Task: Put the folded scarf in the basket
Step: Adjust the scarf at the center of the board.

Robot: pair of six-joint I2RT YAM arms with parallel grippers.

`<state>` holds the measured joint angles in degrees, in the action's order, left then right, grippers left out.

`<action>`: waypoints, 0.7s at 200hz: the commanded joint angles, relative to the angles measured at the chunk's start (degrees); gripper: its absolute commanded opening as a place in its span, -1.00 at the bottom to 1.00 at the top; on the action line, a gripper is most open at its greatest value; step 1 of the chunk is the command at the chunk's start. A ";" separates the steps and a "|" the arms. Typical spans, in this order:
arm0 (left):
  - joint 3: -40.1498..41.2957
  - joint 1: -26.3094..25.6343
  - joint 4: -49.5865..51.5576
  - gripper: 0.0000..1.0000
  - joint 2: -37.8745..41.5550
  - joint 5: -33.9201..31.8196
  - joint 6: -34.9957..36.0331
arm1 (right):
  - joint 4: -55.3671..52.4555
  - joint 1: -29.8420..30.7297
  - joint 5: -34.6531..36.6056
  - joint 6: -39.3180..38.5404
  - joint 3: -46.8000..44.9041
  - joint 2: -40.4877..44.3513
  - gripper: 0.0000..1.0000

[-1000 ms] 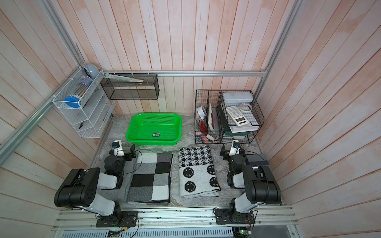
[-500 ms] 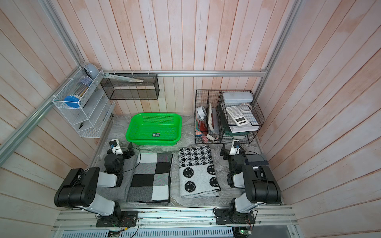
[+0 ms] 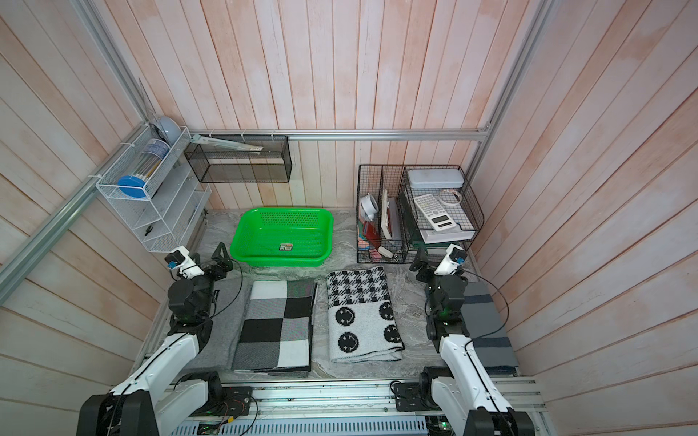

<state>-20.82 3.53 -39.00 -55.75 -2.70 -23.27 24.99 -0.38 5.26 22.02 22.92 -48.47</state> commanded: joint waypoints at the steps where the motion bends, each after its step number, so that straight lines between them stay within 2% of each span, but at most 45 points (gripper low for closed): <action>1: -3.81 0.43 14.25 0.99 0.94 4.77 -10.23 | -23.68 -1.18 0.05 10.80 3.03 1.61 0.96; 31: -9.52 -0.97 22.07 1.00 -3.76 14.91 -14.78 | -29.28 -1.55 -6.78 12.33 3.46 2.83 0.96; 43: -12.55 -5.81 28.05 0.99 -4.86 12.16 -12.01 | -29.35 -1.50 -12.55 9.79 3.53 2.73 0.96; 56: -13.96 -13.86 29.70 0.99 -5.62 8.26 -8.55 | -28.16 -1.16 -20.50 9.10 3.53 1.84 0.96; 69: -15.01 -20.39 30.90 0.99 -6.94 5.33 -7.77 | -27.61 0.18 -24.14 10.04 3.87 0.38 0.96; 87: -14.42 -26.46 29.98 1.00 -9.40 5.22 -9.74 | -26.90 3.45 -26.12 9.82 4.41 -2.23 0.96; 107: -15.08 -33.39 31.63 1.00 -12.70 2.82 -7.91 | -25.94 9.50 -25.69 10.49 5.30 -7.40 0.96; 126: -15.71 -37.50 32.04 1.00 -16.06 2.84 -7.72 | -24.47 15.50 -23.42 11.36 6.62 -13.30 0.96; 140: -16.08 -40.27 32.24 1.00 -17.71 1.85 -7.83 | -23.01 17.69 -22.58 12.43 7.63 -17.16 0.95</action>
<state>-34.92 -33.41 -8.69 -71.33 1.78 -32.27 -0.05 13.85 -17.19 32.58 28.01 -60.75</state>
